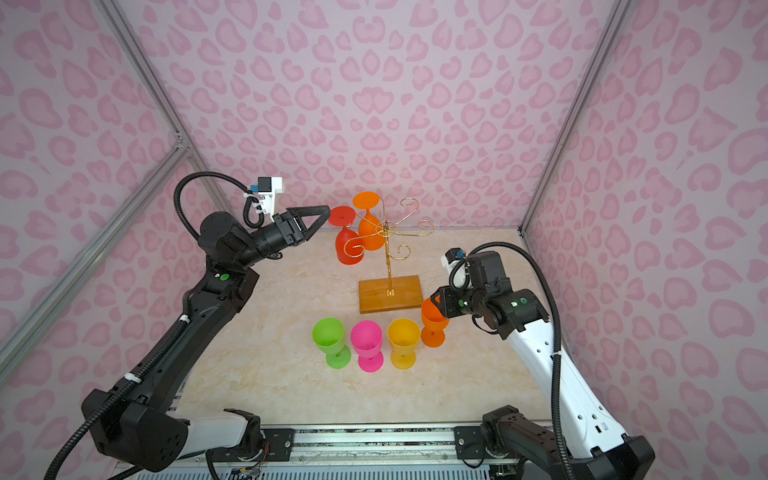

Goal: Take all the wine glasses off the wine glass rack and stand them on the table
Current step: 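Open the right gripper and raise it off the orange glass, then move the left gripper onto the red glass foot while the right gripper withdraws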

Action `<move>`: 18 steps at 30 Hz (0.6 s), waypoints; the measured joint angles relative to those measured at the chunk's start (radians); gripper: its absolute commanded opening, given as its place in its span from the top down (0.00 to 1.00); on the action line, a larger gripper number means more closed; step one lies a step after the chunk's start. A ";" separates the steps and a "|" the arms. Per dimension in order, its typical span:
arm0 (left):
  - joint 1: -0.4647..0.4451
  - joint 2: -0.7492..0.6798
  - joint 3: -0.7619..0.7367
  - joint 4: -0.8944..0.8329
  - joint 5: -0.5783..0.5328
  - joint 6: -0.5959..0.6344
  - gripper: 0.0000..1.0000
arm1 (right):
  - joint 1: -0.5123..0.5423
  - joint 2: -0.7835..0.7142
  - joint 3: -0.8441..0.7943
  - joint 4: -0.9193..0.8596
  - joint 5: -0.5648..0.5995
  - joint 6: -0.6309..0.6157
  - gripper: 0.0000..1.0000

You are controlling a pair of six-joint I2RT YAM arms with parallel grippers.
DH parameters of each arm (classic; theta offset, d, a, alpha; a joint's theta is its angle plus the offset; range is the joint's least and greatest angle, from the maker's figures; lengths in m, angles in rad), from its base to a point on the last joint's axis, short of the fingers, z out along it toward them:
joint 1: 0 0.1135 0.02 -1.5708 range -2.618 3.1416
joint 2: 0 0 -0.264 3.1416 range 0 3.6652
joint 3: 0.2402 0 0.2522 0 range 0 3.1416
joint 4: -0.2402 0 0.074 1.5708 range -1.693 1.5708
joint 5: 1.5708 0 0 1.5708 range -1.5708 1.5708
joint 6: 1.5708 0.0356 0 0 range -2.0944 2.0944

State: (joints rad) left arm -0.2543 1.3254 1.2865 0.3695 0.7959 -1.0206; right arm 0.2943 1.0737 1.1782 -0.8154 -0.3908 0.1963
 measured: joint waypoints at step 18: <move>0.096 0.179 0.039 -0.191 -0.113 0.116 0.38 | -0.314 -0.192 -0.134 0.255 -0.132 0.165 0.60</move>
State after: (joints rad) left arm -0.1581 1.5043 1.3254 0.1787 0.6830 -0.9051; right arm -0.0200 0.8822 1.0447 -0.5606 -0.5232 0.3611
